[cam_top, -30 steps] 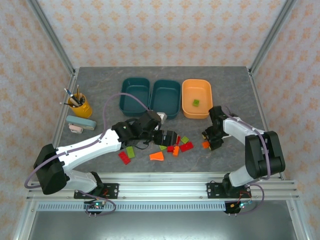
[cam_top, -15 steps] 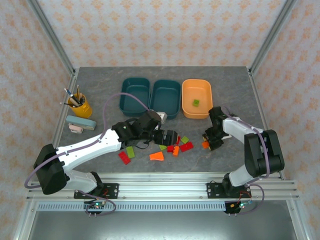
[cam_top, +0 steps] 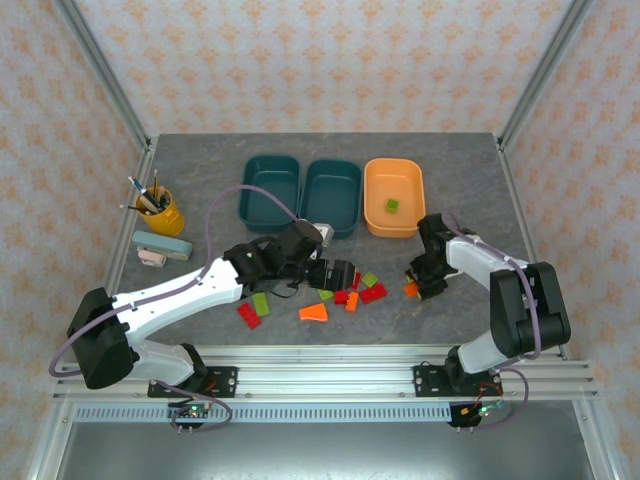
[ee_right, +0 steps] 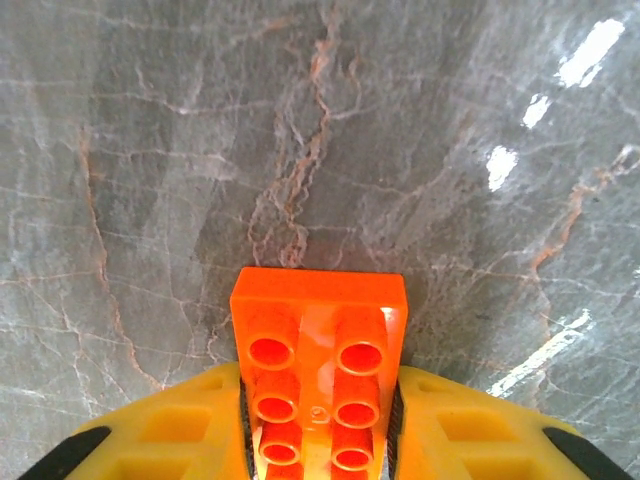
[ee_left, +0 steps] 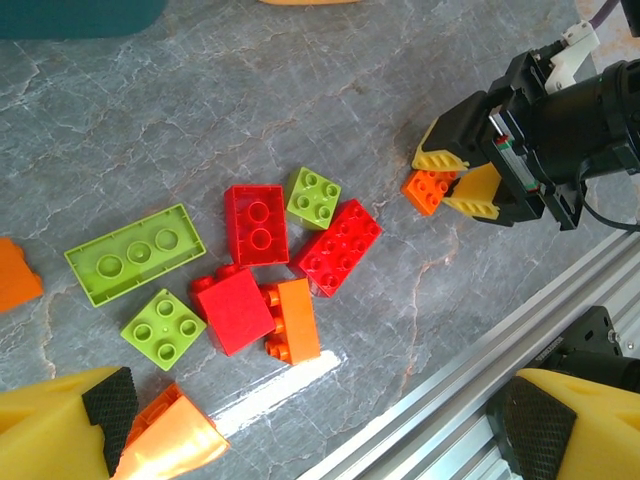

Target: Sort the legos into containers by color

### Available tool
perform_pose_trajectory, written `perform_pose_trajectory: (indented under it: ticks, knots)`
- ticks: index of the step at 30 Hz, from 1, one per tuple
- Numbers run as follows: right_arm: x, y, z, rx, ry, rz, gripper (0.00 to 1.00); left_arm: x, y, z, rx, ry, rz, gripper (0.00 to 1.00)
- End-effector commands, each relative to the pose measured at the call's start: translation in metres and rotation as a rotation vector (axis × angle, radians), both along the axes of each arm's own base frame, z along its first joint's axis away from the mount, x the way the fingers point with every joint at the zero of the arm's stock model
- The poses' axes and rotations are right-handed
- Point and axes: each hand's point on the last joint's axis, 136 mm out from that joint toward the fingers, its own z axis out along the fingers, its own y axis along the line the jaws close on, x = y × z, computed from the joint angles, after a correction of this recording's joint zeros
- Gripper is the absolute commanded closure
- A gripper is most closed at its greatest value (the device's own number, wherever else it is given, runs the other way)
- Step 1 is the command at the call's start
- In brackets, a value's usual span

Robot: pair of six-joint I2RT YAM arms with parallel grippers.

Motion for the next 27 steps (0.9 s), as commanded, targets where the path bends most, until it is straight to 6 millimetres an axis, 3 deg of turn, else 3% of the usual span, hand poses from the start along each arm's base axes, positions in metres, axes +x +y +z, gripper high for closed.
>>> perform_pose_trajectory:
  ticks: [1,4,7,11,16,22,27]
  knots:
    - [0.004,-0.016,-0.006,-0.088,-0.049,0.049,0.66,0.005,0.004,-0.003,0.023,-0.021,0.041,0.03]
    - [0.011,-0.018,0.019,-0.125,-0.106,0.110,0.66,0.007,0.010,-0.001,0.039,-0.034,0.066,0.03]
    - [0.025,-0.007,0.055,-0.165,-0.196,0.223,0.66,0.015,0.020,0.006,0.035,-0.045,0.116,0.03]
    - [0.049,0.029,0.099,-0.204,-0.308,0.405,0.66,0.034,0.036,0.027,-0.019,-0.050,0.198,0.03]
    - [0.087,0.093,0.129,-0.220,-0.392,0.626,0.66,0.062,0.066,0.048,-0.042,-0.060,0.328,0.03]
    - [0.141,0.158,0.121,-0.178,-0.389,0.760,0.66,0.089,0.113,0.054,-0.048,-0.039,0.531,0.03]
    - [0.186,0.187,0.096,-0.198,-0.345,0.818,0.66,0.097,0.147,0.044,-0.036,0.011,0.676,0.03]
